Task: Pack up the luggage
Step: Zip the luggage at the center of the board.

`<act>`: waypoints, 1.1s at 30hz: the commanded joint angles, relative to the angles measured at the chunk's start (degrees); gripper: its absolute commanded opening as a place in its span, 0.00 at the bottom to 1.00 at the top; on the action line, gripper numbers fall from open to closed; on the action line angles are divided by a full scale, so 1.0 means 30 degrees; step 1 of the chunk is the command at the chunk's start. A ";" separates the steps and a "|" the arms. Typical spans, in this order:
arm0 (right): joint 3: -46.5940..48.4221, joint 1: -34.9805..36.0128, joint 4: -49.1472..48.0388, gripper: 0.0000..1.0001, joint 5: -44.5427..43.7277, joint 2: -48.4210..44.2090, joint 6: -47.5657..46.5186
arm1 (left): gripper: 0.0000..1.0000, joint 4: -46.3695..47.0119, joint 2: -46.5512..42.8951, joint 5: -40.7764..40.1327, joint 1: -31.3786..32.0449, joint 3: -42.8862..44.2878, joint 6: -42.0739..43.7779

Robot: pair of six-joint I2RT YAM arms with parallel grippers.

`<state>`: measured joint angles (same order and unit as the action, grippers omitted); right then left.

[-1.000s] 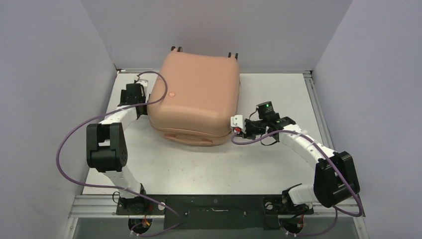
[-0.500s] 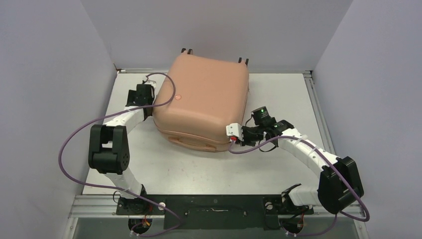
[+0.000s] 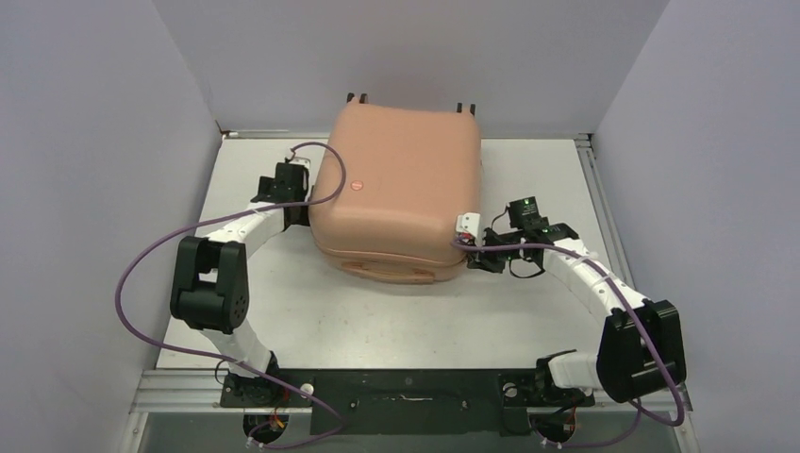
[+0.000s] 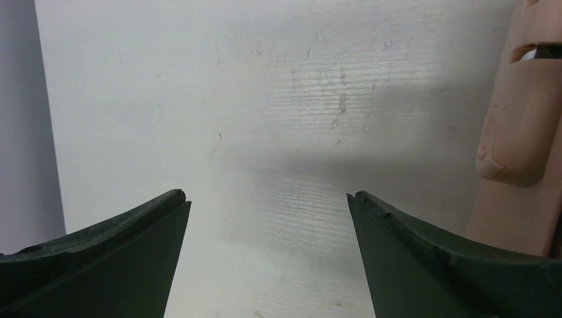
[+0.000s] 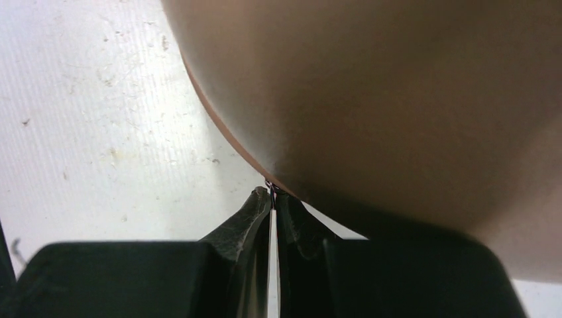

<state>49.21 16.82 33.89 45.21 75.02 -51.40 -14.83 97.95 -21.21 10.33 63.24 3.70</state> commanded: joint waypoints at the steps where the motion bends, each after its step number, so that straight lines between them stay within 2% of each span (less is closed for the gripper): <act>1: 0.1226 -0.0278 -0.7801 0.05 0.1492 0.1107 0.1466 | 0.96 -0.1794 0.0000 0.6359 0.3457 0.0320 -0.0423; 6: 0.2783 -0.2926 -0.9681 0.05 0.1700 0.2942 0.3121 | 0.96 -0.2264 0.0557 0.7428 0.4482 0.1014 -0.0968; 12: 0.3570 -0.5293 -1.0067 0.05 0.1732 0.4043 0.3097 | 0.96 -0.2339 0.1054 0.9283 0.5140 0.1448 -0.2281; 23: 0.0962 -0.6060 -0.8754 0.05 0.1964 0.1923 0.0599 | 0.96 -0.2258 0.2257 1.0842 0.5522 0.1753 -0.3596; 27: 0.0524 -0.6372 -0.6099 0.05 0.2399 0.0875 -0.2883 | 0.96 -0.0980 0.1513 1.0959 0.5522 0.0422 -0.4365; 33: 0.3563 -0.7241 0.3605 0.05 0.4600 0.2609 -1.0909 | 0.96 -0.0124 0.0557 1.0786 0.5522 -0.0421 -0.4986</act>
<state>52.71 -6.24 24.01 40.49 82.26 -65.93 -19.33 101.56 -0.03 20.10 63.70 -12.64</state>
